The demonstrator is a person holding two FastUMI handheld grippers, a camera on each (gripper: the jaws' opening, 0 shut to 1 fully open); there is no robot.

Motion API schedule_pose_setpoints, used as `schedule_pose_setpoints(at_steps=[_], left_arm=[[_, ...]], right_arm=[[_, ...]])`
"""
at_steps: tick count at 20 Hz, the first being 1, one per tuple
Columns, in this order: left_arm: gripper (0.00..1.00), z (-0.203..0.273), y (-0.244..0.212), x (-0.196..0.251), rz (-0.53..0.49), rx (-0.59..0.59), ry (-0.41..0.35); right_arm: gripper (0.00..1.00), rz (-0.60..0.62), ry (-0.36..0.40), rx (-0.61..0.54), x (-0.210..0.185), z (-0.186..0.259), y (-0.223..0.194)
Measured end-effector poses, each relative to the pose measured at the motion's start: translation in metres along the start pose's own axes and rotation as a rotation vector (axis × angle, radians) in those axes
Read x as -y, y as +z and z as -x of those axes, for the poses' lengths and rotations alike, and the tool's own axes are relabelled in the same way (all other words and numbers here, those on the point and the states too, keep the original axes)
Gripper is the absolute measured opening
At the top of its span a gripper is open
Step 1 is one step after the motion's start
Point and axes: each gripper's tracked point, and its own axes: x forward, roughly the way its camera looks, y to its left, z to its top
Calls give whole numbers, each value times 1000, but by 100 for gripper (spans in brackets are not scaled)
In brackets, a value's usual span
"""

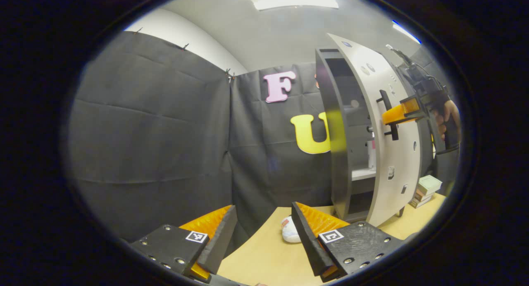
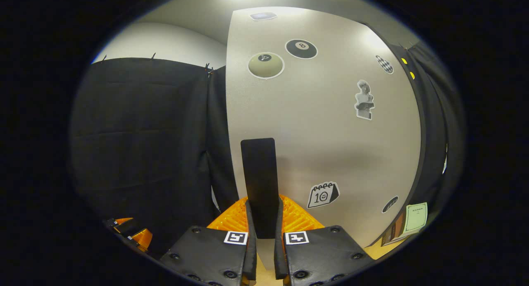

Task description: Open the cabinet door with the right hand, grasp the bottle in the cabinet with the left hand and place it on the coaster, then close the cabinet door with the right hand.

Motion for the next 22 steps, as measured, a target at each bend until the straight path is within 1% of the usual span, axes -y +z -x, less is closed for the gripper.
schedule_pose_setpoints(at_steps=[1, 2, 3, 4, 5, 6, 12, 16, 17, 18, 22], left_arm=[[80, 5, 4, 8, -6, 2, -8], [80, 7, 9, 17, -10, 5, -17], [80, 11, 10, 28, -13, 5, -26], [80, 12, 11, 38, -17, 5, -37], [80, 14, 14, 48, -21, 6, -47], [80, 16, 18, 58, -24, 10, -60], [80, 22, 37, 121, -40, 30, -123], [80, 23, 44, 170, -18, 34, -186], [80, 26, 46, 180, -15, 37, -200], [80, 27, 49, 190, -17, 41, -211], [80, 33, 53, 228, -13, 48, -242]], right_arm=[[15, -4, 13, -3, 1, 0, 1], [18, -8, 24, -4, 2, 4, -1], [19, -8, 37, -3, 3, 7, -1], [15, -2, 51, 1, 4, 9, 0], [15, 3, 65, 8, 5, 12, 0], [19, 3, 77, 13, 6, 14, 1], [19, 1, 127, 21, 14, 20, 1], [19, -3, 127, 36, 21, 25, 3], [15, -2, 123, 40, 23, 29, 3], [19, 0, 119, 40, 25, 31, 4], [19, 16, 88, 43, 36, 37, 5]])
